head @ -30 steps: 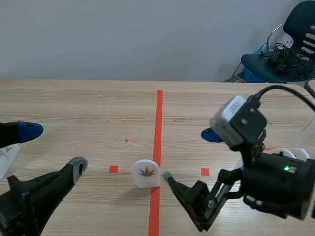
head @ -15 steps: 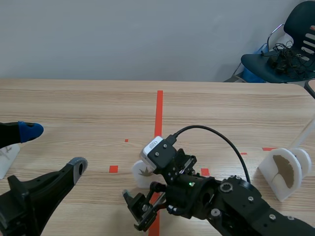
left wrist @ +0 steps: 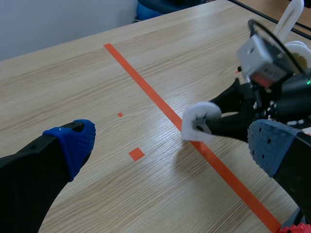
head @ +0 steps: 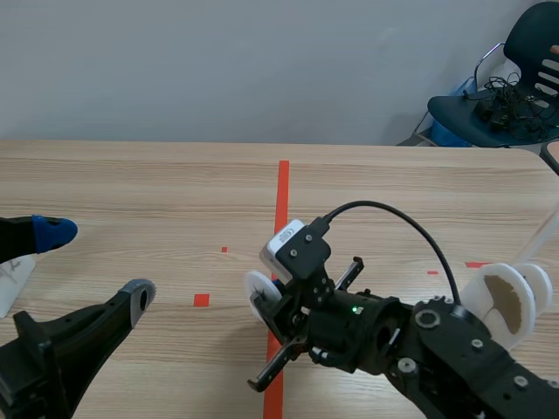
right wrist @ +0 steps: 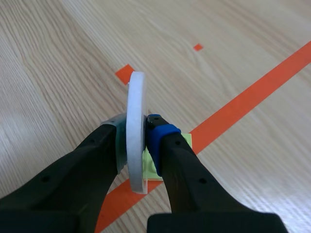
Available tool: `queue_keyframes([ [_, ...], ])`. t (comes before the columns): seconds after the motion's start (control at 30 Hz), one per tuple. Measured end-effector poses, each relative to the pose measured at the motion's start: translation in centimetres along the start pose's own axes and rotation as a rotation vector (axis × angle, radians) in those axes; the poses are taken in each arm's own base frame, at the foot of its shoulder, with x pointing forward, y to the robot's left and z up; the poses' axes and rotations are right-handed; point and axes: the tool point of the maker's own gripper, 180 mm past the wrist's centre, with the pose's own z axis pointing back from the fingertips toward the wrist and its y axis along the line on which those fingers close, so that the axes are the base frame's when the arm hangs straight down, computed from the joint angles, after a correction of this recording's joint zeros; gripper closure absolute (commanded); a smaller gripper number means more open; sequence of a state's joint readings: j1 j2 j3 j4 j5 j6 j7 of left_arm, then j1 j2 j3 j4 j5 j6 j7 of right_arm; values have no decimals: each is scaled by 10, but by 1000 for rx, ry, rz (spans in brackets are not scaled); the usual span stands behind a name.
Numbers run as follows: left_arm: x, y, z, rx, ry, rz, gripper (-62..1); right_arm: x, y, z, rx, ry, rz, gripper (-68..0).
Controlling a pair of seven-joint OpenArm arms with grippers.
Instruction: Do the leaf sorting experiment
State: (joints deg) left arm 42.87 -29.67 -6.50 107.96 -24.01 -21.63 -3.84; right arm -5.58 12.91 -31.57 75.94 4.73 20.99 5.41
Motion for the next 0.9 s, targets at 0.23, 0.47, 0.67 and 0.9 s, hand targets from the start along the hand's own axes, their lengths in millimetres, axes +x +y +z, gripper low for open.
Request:
queue_keyframes([
  [0.23, 0, 0, 0, 0, 0, 0, -623, 35, -59, 78, -237, -59, -57, -35],
  [0.47, 0, 0, 0, 0, -1, 0, -623, -30, -95, 152, -468, 71, -236, -35],
  [0.67, 0, 0, 0, 0, -1, -1, -623, -49, -117, 155, -525, 88, -259, -35],
  [0.9, 5, 1, -3, -6, -17, -12, -623, -89, -132, 150, -574, 123, -346, -38],
])
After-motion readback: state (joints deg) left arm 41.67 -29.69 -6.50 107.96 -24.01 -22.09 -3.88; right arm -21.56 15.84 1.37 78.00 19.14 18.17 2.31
